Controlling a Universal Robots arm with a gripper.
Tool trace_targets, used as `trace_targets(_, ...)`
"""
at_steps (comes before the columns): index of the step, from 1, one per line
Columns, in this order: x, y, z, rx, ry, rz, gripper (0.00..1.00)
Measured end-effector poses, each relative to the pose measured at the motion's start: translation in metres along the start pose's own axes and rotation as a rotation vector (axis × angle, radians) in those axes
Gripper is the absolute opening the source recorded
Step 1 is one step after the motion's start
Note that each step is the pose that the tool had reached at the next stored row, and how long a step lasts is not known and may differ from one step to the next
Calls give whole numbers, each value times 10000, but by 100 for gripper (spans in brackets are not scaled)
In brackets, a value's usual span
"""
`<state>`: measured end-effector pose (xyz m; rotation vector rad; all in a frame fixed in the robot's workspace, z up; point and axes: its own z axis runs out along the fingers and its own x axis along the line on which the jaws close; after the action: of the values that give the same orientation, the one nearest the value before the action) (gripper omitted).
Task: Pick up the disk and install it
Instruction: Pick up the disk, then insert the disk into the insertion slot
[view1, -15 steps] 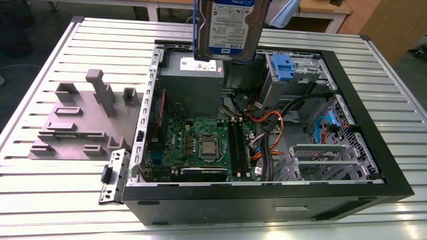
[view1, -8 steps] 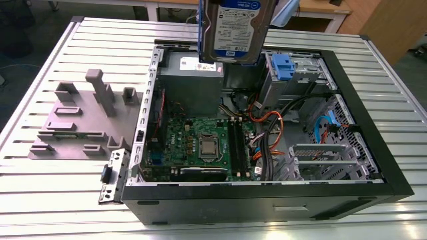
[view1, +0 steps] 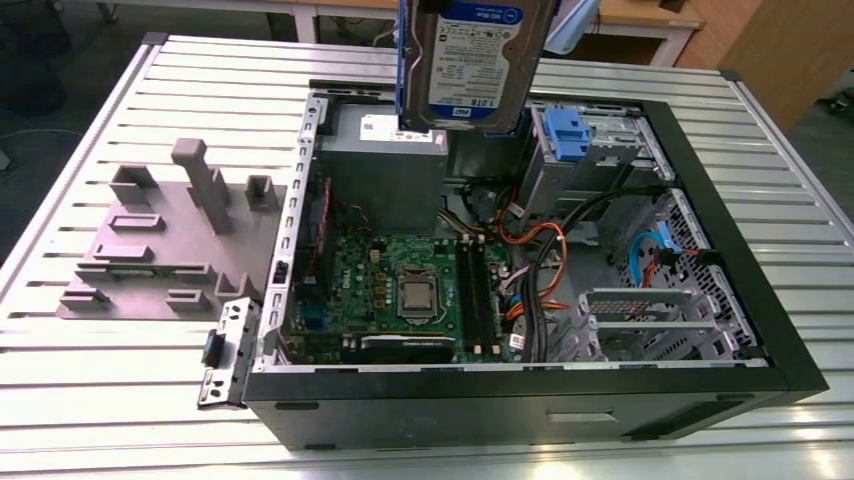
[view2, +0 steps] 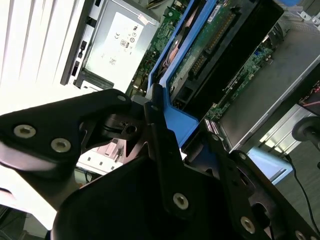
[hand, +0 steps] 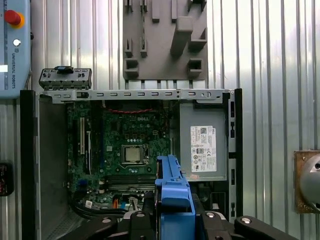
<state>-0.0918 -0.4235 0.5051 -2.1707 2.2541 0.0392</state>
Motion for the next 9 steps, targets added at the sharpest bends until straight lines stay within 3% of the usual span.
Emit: trace_targets(9,46,-2,-1,0,-1,-1,37)
